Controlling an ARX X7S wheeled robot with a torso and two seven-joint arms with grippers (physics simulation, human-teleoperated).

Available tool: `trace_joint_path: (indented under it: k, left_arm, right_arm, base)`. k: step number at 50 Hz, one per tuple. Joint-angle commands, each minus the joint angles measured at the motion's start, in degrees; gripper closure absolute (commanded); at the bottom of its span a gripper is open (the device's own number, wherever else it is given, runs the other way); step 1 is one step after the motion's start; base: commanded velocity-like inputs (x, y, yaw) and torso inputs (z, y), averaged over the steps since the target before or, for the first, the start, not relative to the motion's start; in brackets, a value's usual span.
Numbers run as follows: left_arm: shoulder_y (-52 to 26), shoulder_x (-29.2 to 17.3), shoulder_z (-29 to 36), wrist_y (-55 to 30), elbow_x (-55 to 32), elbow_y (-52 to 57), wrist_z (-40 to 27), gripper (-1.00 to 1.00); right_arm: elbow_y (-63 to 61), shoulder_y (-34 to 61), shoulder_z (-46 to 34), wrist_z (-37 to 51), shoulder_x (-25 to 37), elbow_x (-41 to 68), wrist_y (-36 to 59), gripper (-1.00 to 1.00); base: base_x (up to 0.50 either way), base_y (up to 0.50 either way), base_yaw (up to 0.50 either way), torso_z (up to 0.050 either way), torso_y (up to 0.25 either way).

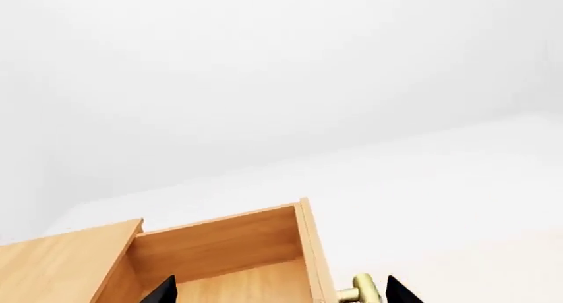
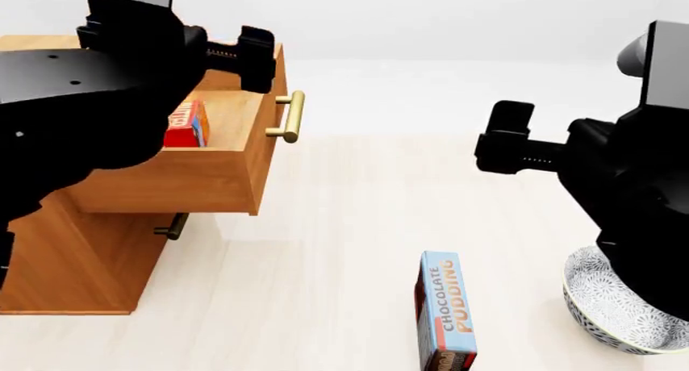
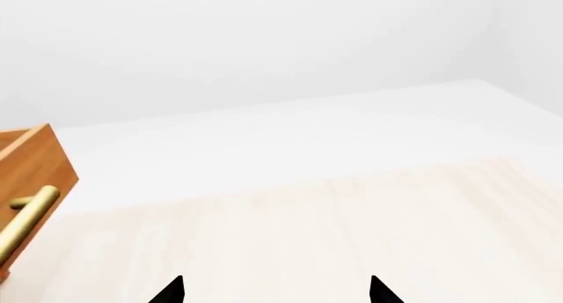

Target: Put the butter at the back in the top drawer of the cabinet and close it.

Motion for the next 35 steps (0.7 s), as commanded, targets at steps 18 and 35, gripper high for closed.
trace_joint_path:
  k: [18, 35]
  left_arm:
    - [1.43, 12.09, 2.47, -1.52, -7.99, 22.45, -12.92, -1.00]
    - [7.70, 20.34, 11.10, 0.97, 0.02, 26.03, -15.27, -1.00]
  right_arm:
    - [-2.65, 1.77, 1.56, 2.24, 2.52, 3.66, -0.25, -1.00]
    - [-3.66, 2.37, 2.36, 2.82, 4.25, 5.22, -0.44, -1.00]
  base:
    - [0.00, 0.00, 0.00, 0.000, 0.000]
    - [0.00, 0.00, 0.00, 0.000, 0.000]
